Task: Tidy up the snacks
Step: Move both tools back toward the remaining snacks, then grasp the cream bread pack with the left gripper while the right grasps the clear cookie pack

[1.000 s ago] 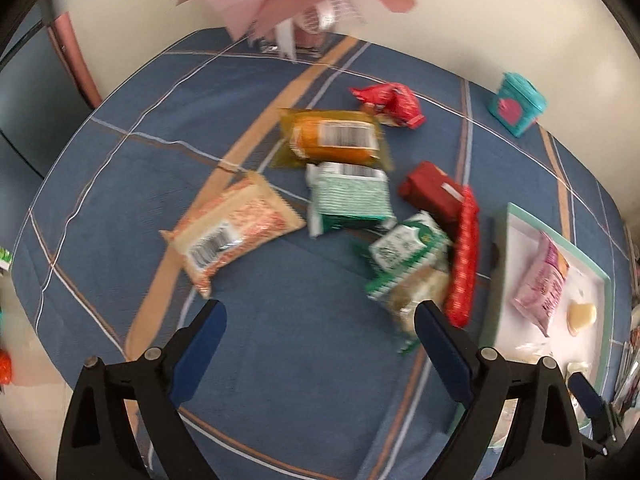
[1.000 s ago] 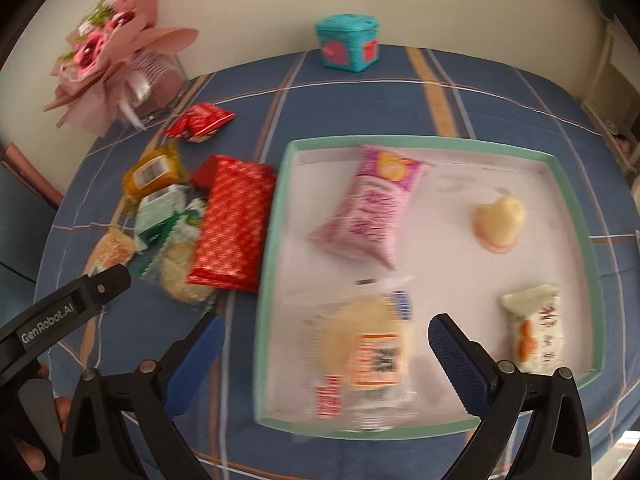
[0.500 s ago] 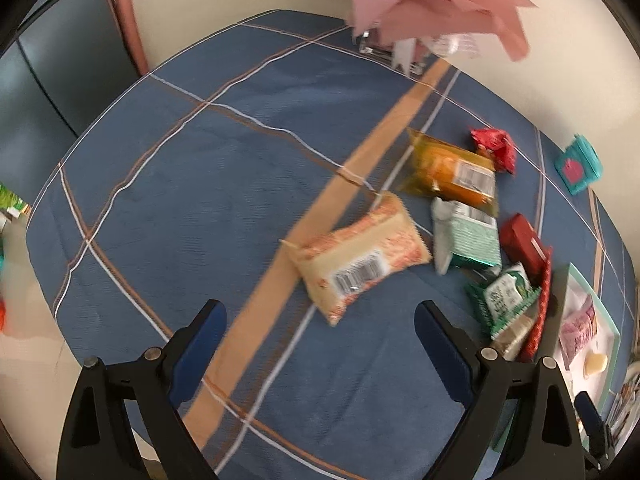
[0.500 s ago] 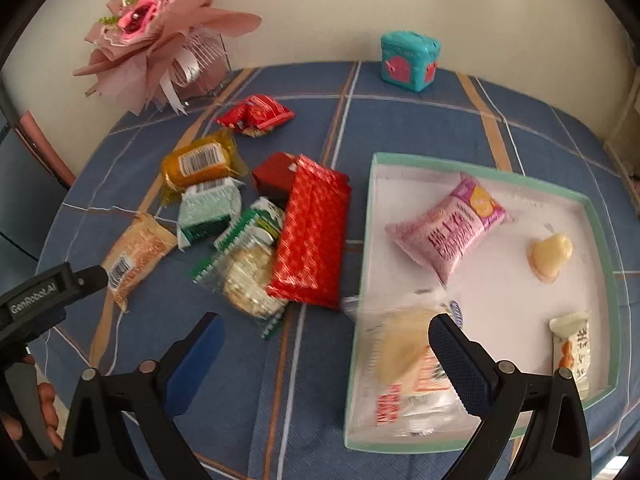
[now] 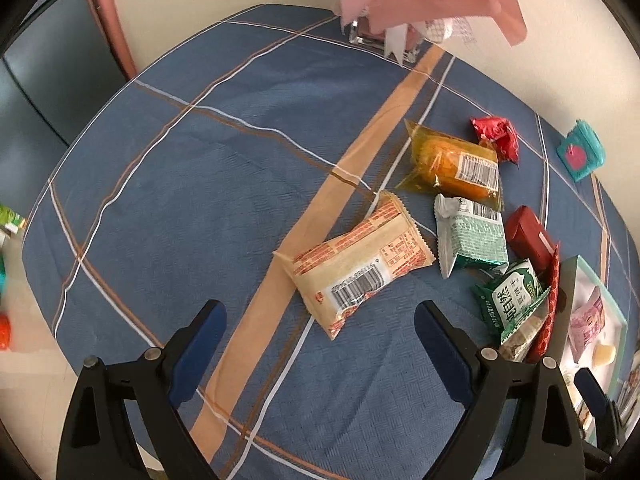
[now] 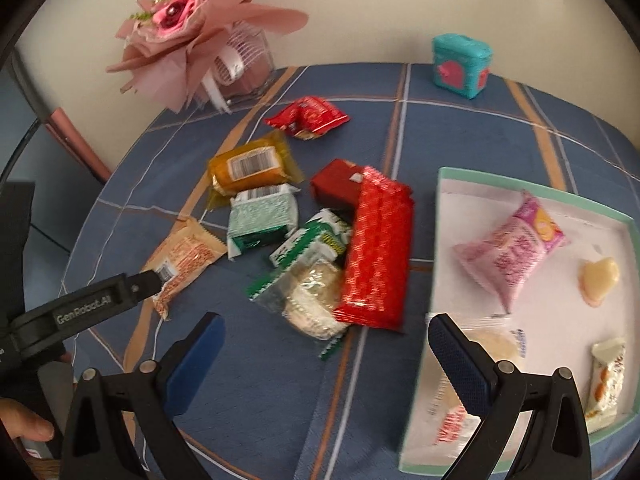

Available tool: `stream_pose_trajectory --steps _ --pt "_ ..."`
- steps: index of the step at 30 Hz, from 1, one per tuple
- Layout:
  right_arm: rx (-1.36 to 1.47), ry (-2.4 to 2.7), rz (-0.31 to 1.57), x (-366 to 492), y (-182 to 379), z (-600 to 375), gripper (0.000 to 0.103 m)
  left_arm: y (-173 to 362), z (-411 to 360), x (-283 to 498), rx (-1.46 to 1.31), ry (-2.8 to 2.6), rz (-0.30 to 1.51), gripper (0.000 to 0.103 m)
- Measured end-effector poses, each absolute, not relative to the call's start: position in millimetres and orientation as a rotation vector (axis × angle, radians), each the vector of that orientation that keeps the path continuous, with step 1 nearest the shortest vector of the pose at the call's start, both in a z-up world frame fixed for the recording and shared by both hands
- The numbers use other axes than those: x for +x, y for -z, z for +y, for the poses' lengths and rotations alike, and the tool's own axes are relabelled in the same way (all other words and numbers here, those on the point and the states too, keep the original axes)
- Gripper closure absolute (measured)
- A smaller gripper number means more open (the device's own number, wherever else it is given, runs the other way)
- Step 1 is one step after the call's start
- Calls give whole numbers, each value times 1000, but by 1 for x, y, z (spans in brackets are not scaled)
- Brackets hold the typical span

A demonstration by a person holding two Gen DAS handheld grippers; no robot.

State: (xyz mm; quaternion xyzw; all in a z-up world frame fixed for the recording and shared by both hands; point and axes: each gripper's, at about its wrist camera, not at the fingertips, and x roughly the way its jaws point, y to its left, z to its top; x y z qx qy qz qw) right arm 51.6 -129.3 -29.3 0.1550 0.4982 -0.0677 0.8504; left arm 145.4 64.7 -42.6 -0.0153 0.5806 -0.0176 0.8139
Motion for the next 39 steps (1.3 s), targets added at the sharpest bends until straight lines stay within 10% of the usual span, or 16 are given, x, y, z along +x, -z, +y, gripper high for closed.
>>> stream_pose_trajectory --steps 33,39 --pt "205 80 1151 104 72 -122 21 75 47 204 94 155 1266 8" --pt "149 83 1161 100 70 -114 30 80 38 200 106 192 1279 26"
